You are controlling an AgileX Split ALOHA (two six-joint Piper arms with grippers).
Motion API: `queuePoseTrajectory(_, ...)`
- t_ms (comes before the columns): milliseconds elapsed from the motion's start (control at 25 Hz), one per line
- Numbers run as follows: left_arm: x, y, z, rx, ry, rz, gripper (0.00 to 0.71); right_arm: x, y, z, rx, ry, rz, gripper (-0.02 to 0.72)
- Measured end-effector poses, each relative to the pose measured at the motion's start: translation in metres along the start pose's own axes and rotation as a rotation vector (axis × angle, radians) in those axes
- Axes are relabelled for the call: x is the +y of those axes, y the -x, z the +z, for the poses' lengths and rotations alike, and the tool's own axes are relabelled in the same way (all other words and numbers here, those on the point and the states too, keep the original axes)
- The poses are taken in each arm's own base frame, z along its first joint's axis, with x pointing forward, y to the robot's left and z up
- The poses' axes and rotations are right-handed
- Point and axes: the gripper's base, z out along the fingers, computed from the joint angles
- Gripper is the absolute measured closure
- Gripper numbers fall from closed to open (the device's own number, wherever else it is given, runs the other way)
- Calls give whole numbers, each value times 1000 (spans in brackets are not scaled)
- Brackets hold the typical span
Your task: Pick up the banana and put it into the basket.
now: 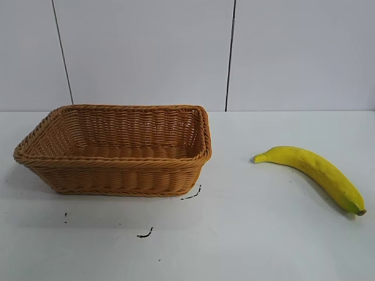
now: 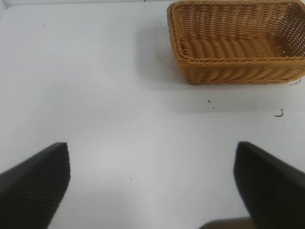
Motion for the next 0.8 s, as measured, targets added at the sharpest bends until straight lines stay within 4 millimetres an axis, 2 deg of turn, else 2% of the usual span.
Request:
queuePoseTrajectory(440,0,0,0,0,0,0,17,0,3,1,20,1,10,24)
queuePoseTrajectory(600,0,0,0,0,0,0,17,-1,24,12,113,-1,43,24)
queuePoseTrajectory(800,0,0,0,0,0,0,17,-3,61,45,291,-5,62,24)
